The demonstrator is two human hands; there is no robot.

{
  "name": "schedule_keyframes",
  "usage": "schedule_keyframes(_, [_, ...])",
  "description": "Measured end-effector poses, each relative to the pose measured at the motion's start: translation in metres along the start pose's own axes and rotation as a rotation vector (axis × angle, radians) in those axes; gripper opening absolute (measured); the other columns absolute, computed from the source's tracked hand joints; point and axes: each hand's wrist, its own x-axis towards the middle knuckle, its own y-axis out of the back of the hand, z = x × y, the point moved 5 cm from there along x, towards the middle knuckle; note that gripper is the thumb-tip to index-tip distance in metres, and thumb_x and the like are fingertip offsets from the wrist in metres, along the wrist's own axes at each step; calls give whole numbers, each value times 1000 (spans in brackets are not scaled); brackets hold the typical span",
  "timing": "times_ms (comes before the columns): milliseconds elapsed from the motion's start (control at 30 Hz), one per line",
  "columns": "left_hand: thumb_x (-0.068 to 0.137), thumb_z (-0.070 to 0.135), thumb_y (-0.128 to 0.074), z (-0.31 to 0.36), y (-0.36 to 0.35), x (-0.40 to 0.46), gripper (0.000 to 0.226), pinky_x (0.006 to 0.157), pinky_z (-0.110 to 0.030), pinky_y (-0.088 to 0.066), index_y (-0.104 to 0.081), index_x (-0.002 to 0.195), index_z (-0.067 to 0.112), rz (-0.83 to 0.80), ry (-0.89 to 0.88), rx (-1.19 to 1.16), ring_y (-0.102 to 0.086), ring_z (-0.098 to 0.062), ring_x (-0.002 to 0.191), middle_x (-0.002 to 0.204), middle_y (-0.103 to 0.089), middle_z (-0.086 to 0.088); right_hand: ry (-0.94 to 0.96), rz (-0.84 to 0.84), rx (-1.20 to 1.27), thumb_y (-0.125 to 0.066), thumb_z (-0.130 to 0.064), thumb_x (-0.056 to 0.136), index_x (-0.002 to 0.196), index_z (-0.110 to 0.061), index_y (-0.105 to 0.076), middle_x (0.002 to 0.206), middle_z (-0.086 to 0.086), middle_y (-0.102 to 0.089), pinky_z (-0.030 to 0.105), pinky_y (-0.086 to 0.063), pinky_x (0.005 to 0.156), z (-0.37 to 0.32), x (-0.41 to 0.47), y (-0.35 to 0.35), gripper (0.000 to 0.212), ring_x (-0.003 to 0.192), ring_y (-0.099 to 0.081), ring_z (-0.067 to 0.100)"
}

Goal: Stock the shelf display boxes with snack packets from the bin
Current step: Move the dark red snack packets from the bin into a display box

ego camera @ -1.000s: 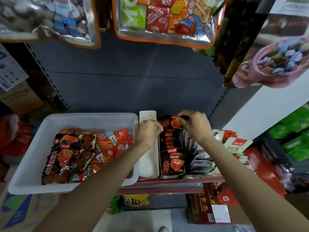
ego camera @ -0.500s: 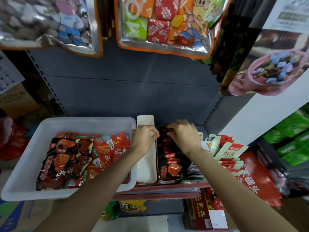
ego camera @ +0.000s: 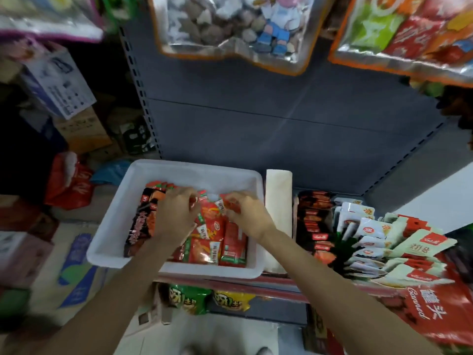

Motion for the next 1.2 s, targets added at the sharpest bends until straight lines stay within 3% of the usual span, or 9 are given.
schedule_keyframes(167, [86, 24, -64, -88, -3, -9, 44, 101, -41, -39, -51, 128, 14, -173, 228, 26, -48, -28, 121, 132, -51, -8, -36, -153, 0, -59, -21, 91, 141, -10, -37, 143, 13, -41, 29, -26, 109, -31, 27, -65, 56, 134, -34, 27])
schedule_keyframes(267, [83, 34, -68, -117, -17, -13, 77, 112, -41, -27, -27, 146, 15, -390, 172, 78, -23, -26, 141, 154, -24, -7, -140, -253, -29, -62, -30, 88, 140, -6, -39, 140, 16, -45, 29, -35, 101, -39, 41, -103, 61, 127, -44, 28])
schedule_keyframes(367, [80, 39, -71, -129, -24, -20, 92, 115, -41, -22, -15, 151, 20, -528, 166, 92, -9, -26, 145, 159, -4, -6, -235, -227, -86, -66, -30, 86, 124, -5, -54, 122, 15, -59, 29, -45, 87, -42, 50, -121, 47, 112, -56, 28])
schedule_keyframes(500, [84, 35, -68, -124, -13, -21, 78, 113, -39, -26, -27, 148, 20, -415, 149, 64, -16, -27, 143, 158, -11, -6, -341, -149, 164, -64, -11, 87, 102, -5, -69, 99, 7, -66, 26, -48, 80, -39, 53, -122, 16, 91, -62, 20])
schedule_keyframes(700, [85, 20, -67, -110, 10, -24, 39, 104, -27, -32, -58, 123, 12, -60, 187, -217, -40, -23, 127, 132, -48, -8, -345, 176, 444, -53, -5, 93, 78, -18, -52, 82, 6, -59, 32, -43, 63, -38, 43, -84, 20, 66, -55, 20])
schedule_keyframes(800, [89, 30, -63, -94, 4, -20, 45, 97, -29, -43, -55, 125, 4, -174, 311, -423, -56, -24, 114, 123, -59, -11, -340, 202, 587, -49, -5, 95, 77, -20, -50, 84, 10, -64, 40, -52, 70, -31, 27, -64, 23, 73, -62, 25])
schedule_keyframes(900, [90, 33, -61, -65, -3, -16, 58, 95, -44, -48, -41, 133, -1, -285, 367, -662, -64, -24, 103, 116, -64, -10, -338, 196, 723, -50, -3, 94, 81, -16, -51, 81, 6, -65, 27, -52, 63, -23, 10, -42, 18, 73, -64, 17])
schedule_keyframes(1067, [90, 11, -61, 0, -1, -3, 17, 64, -26, -56, -47, 101, 10, -248, 217, -826, -66, -13, 65, 81, -65, -5, -286, 212, 563, -62, 7, 81, 77, -15, -46, 76, 2, -60, 25, -50, 64, 3, -9, 5, 28, 74, -60, 13])
schedule_keyframes(1200, [87, 10, -64, 59, -13, 5, 23, 67, -36, -52, -43, 79, 16, -236, 46, -758, -66, -20, 69, 72, -63, -3, -232, 308, 387, -68, 9, 72, 81, -10, -47, 75, 8, -53, 25, -44, 59, 32, -28, 54, 30, 67, -51, 16])
